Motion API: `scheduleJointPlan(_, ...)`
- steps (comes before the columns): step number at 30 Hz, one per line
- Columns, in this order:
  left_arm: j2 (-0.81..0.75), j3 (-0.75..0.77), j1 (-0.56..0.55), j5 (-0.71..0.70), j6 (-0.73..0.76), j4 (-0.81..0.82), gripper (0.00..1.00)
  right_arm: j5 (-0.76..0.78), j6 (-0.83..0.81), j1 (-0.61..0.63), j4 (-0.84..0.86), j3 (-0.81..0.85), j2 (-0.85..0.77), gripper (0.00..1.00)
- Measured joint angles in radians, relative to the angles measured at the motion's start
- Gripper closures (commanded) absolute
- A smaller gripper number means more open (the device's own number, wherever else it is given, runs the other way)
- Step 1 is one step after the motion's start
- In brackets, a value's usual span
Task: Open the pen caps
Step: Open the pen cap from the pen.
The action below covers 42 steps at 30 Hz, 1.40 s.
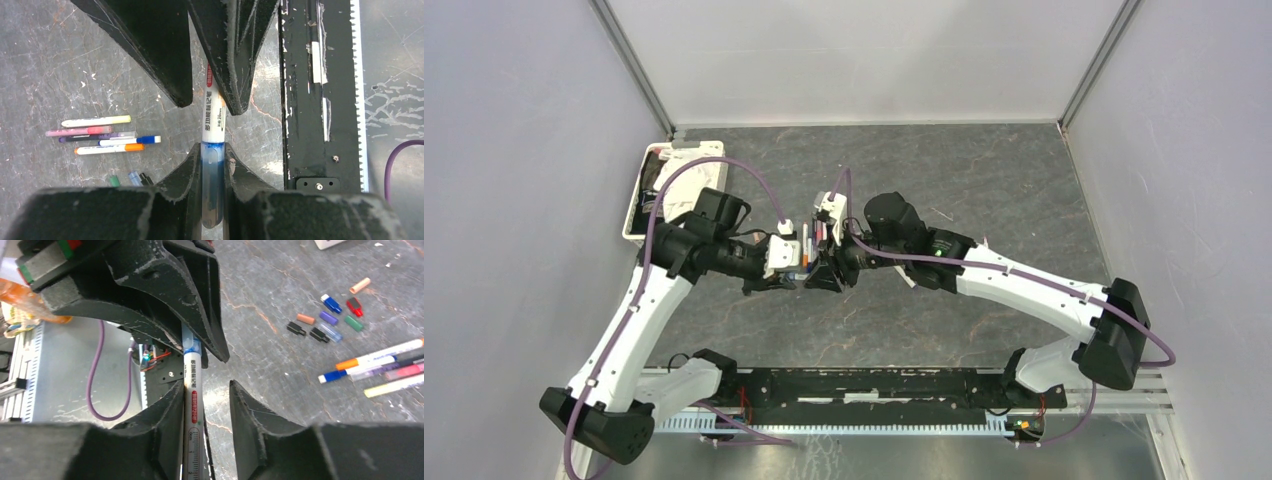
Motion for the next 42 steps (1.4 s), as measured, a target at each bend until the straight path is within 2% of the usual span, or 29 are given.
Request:
scheduleJointPlan(3,-0.014,-0.001,0.000,0.000,0.000,-0.007,0.98,-0.048,0.019,-0.002,0.030,-0.011,0.000,0.66)
scheduleJointPlan(14,-0.016,-0.003,0.001,0.003,-0.005,-0.015,0.98,-0.106,0.042,-0.007,0.062,-0.016,0.002,0.65)
scheduleJointPlan(26,-0.016,-0.012,0.006,-0.014,-0.010,-0.031,0.98,-0.185,0.057,-0.006,0.084,-0.016,0.024,0.50)
scheduleJointPlan(36,-0.019,-0.028,0.005,-0.021,-0.010,-0.023,0.98,-0.206,-0.022,-0.002,-0.034,0.051,0.051,0.50)
scheduleJointPlan(42,-0.023,-0.053,-0.003,-0.038,-0.001,-0.017,0.98,-0.226,-0.070,-0.023,-0.088,0.143,0.056,0.46)
